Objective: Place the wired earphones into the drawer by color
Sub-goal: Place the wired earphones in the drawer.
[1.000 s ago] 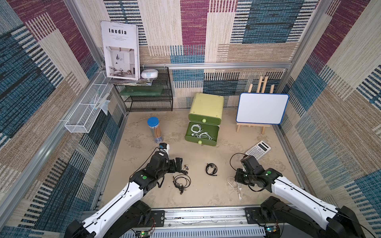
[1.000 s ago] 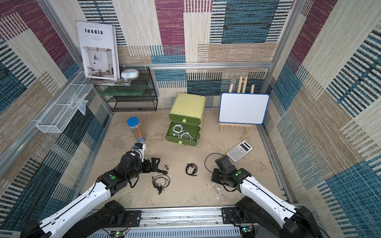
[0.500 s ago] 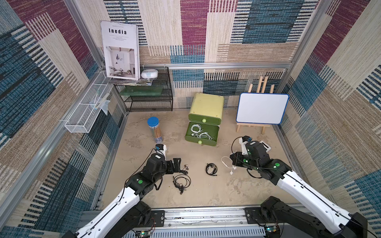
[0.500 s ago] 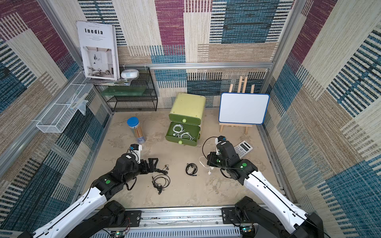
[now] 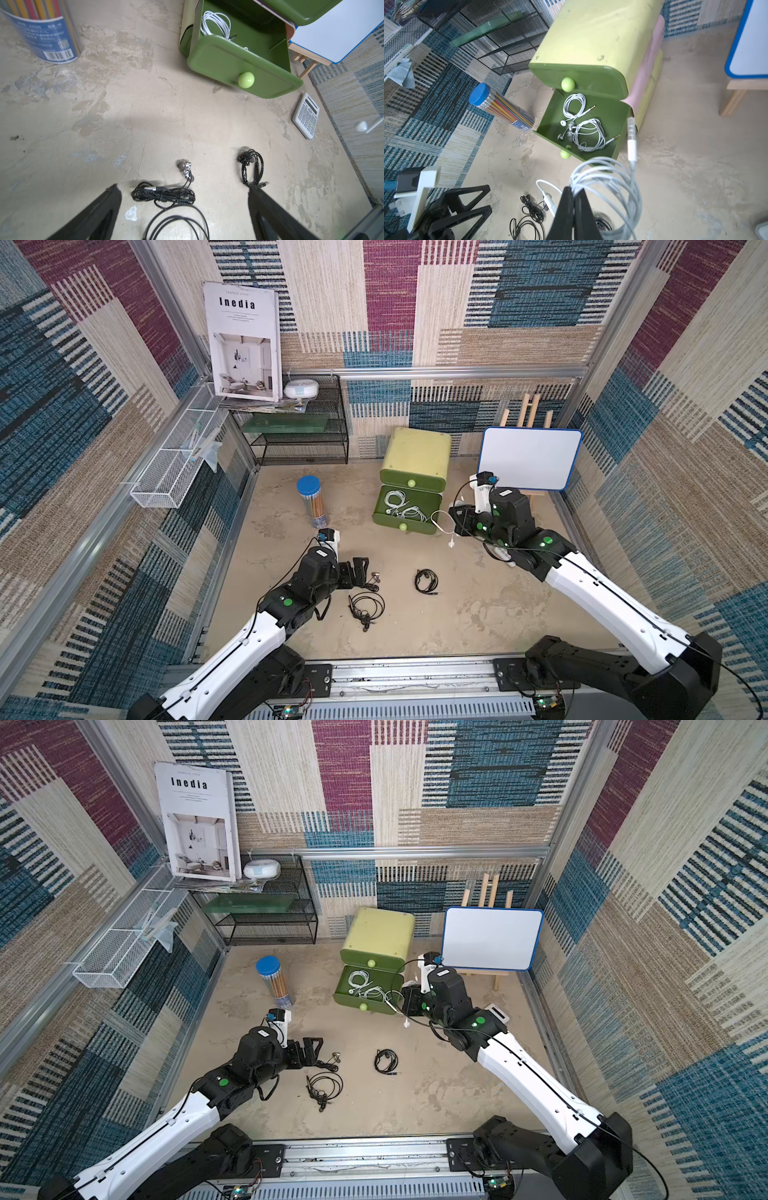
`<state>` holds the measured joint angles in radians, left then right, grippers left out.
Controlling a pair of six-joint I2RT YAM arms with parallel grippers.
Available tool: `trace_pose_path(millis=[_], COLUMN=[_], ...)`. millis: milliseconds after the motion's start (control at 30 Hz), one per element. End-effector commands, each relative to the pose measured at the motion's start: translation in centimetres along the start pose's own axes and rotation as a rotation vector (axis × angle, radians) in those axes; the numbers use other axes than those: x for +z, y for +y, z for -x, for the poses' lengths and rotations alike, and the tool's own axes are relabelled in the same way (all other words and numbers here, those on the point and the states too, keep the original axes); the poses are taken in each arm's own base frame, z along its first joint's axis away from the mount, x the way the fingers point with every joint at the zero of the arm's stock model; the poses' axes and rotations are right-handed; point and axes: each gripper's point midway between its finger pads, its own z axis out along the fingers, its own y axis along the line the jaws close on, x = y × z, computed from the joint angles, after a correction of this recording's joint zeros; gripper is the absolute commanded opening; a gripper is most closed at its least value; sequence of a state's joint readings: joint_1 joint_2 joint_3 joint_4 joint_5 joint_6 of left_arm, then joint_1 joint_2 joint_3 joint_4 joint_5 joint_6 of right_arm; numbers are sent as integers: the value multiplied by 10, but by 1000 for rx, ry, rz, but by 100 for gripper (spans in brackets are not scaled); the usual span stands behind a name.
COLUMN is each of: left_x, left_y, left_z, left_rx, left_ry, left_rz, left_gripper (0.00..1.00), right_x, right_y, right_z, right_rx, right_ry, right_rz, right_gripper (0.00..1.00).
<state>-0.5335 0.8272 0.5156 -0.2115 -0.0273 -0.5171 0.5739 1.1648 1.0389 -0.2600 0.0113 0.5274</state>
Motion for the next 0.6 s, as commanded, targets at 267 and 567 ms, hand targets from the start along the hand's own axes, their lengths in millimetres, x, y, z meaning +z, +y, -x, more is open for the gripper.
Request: trace_pose_path(millis=[267, 567], left_x=[-4, -7], left_y=[-13, -6], left_z=[18, 12], left_rx=[87, 98], left_ry=[-80, -90], left_rz=[-56, -41], left_gripper=[99, 99], right_x=[50, 99], right_y=[22, 21], right_z=[56, 48], right_rx=[-98, -102], right_ry=[-126, -96], right_rz=[16, 27], right_gripper=[0, 0])
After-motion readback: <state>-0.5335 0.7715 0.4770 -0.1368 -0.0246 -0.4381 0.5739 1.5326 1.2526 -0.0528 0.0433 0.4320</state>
